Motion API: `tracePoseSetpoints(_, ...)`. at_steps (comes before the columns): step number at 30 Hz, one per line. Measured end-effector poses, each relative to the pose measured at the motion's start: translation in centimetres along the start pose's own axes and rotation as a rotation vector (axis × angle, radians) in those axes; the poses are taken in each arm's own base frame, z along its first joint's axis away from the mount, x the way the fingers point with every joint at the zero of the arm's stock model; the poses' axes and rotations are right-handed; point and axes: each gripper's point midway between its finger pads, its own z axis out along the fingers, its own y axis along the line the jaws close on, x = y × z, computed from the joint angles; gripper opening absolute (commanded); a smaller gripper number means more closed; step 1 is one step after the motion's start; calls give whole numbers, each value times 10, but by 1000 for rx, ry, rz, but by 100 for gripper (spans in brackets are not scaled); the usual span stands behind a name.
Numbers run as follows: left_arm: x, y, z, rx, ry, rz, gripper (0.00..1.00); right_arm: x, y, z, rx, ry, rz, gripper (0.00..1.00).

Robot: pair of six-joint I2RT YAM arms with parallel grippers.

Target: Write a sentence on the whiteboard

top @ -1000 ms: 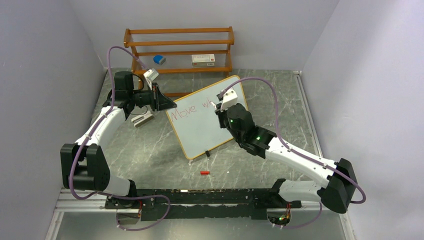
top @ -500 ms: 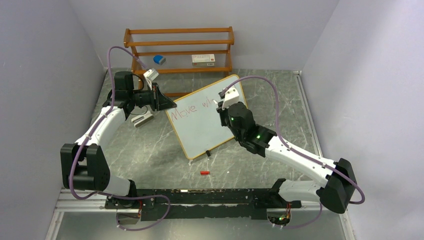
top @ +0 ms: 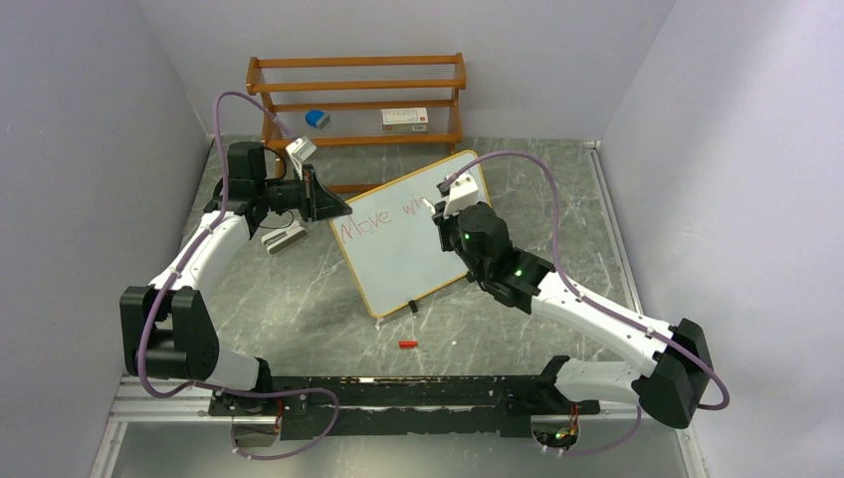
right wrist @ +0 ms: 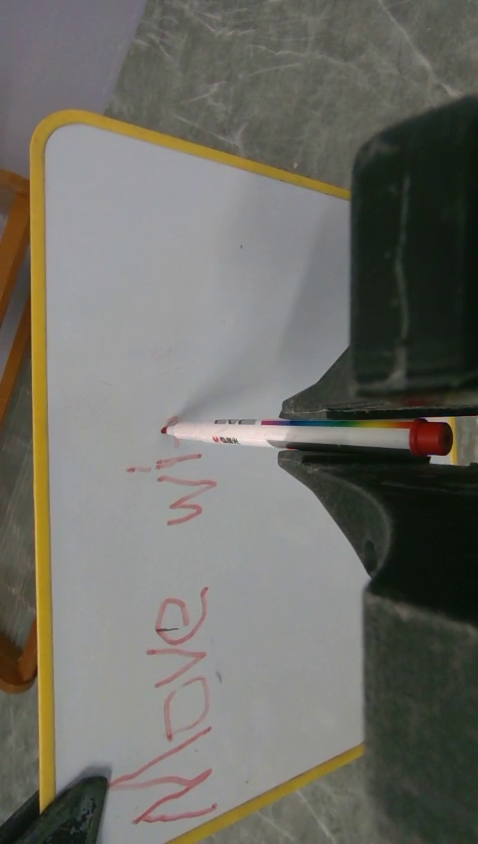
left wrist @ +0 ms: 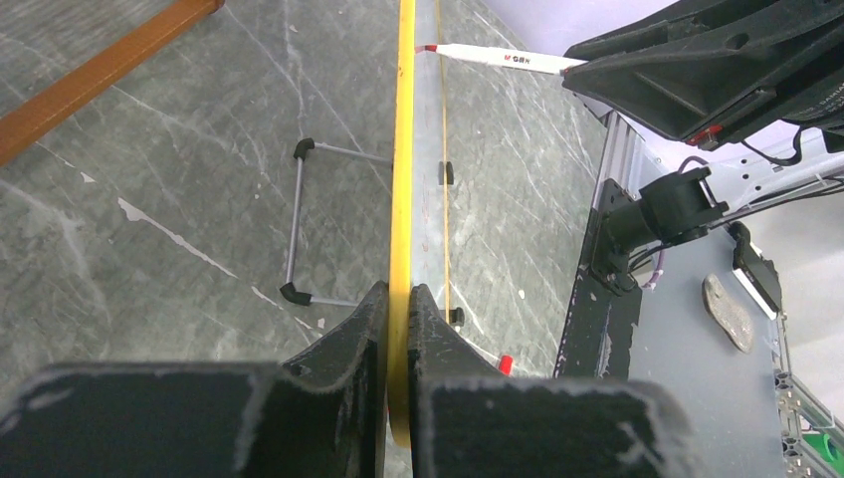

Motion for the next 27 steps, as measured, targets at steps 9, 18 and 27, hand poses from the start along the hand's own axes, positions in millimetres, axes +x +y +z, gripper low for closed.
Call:
tracePoseSetpoints(9,0,0,0,0,1,4,5,-1,1,2,-4,1,-3,0)
tracePoseSetpoints(18,0,0,0,-2,2,4,5,-3,2,5,-1,1,-10,0)
tracePoseSetpoints(27,0,0,0,-2,2,4,5,-1,2,5,-2,10,-13,0)
